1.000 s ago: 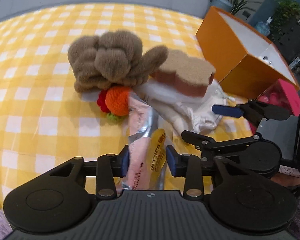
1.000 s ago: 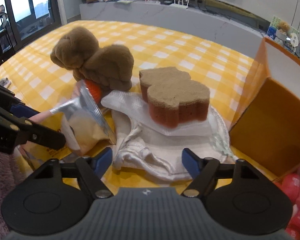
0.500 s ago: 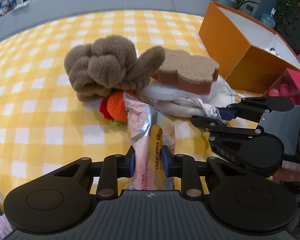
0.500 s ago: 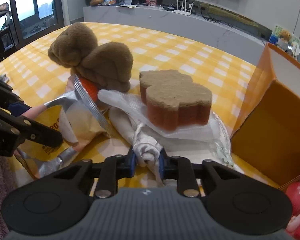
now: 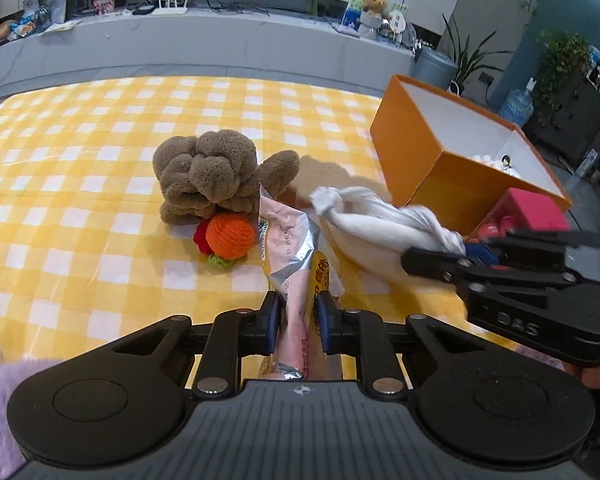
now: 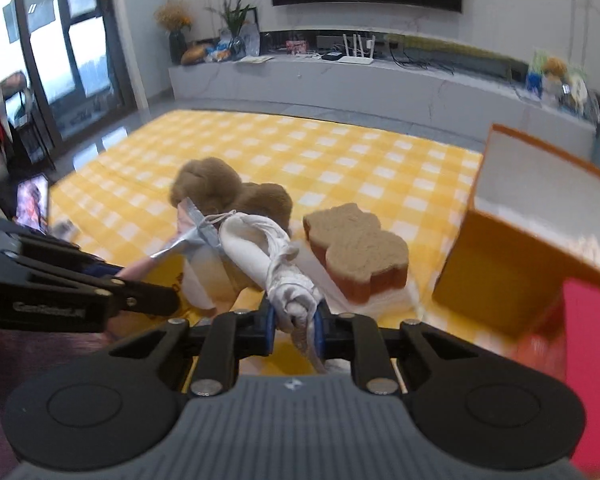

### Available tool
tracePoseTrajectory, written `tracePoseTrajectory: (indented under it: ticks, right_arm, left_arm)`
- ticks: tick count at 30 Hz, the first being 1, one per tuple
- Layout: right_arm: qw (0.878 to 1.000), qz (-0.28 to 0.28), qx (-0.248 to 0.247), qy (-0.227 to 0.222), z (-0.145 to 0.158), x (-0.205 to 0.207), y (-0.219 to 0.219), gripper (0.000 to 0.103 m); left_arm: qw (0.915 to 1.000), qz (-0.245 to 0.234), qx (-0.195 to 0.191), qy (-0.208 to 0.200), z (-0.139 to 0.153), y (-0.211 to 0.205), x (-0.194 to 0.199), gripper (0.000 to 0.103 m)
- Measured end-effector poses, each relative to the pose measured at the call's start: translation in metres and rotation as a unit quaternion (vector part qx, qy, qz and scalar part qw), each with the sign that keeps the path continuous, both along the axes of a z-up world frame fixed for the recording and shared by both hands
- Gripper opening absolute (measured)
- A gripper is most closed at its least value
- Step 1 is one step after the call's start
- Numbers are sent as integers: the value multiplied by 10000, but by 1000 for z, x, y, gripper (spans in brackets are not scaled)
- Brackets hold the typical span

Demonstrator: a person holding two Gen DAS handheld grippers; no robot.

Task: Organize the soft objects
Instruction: 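Carry the packet with the left tool while the right tool carries the cloth bag to the orange box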

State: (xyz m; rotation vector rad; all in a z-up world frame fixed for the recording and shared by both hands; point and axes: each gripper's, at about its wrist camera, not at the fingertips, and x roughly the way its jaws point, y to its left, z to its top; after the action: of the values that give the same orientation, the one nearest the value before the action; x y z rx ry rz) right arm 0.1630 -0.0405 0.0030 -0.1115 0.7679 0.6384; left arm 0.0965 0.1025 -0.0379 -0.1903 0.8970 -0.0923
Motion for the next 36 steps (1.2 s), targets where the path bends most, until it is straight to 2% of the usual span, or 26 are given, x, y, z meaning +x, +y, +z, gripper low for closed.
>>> tracePoseTrajectory:
  ticks: [7,13,16,19,24,31,36]
  right_arm:
    - [9983,-388,424,62,14,-47,-35,17]
    - [9946,-689,781,39,28,-70,-70,17]
    - [9915,-851,984,-80,38,-79,-86,17]
    - [9883,-999,1132,-218,49,-84,-104,17]
    - [9828,-1221,1327,-387,66,-82,-127,17]
    - [9757,-1491,1466,-662,92,-56,-152,18]
    - [9758,-1567,1231,-904,104,-20,-159,18]
  left_arm:
    - [9996,-34,-43,-260,19,-12,-25,22]
    - [9986,-200,-156,-467,35,-29,-38,22]
    - [9974,-304,-142,-635,45,-40,-42,22]
    - [9954,-433,-304,-802,54,-50,-40,22]
    - [9922,-647,-413,-980,66,-67,-25,21]
    - [9847,-953,-663,-1300,86,-89,20,20]
    - [9807,-1126,-714,-1430,94,-105,58,20]
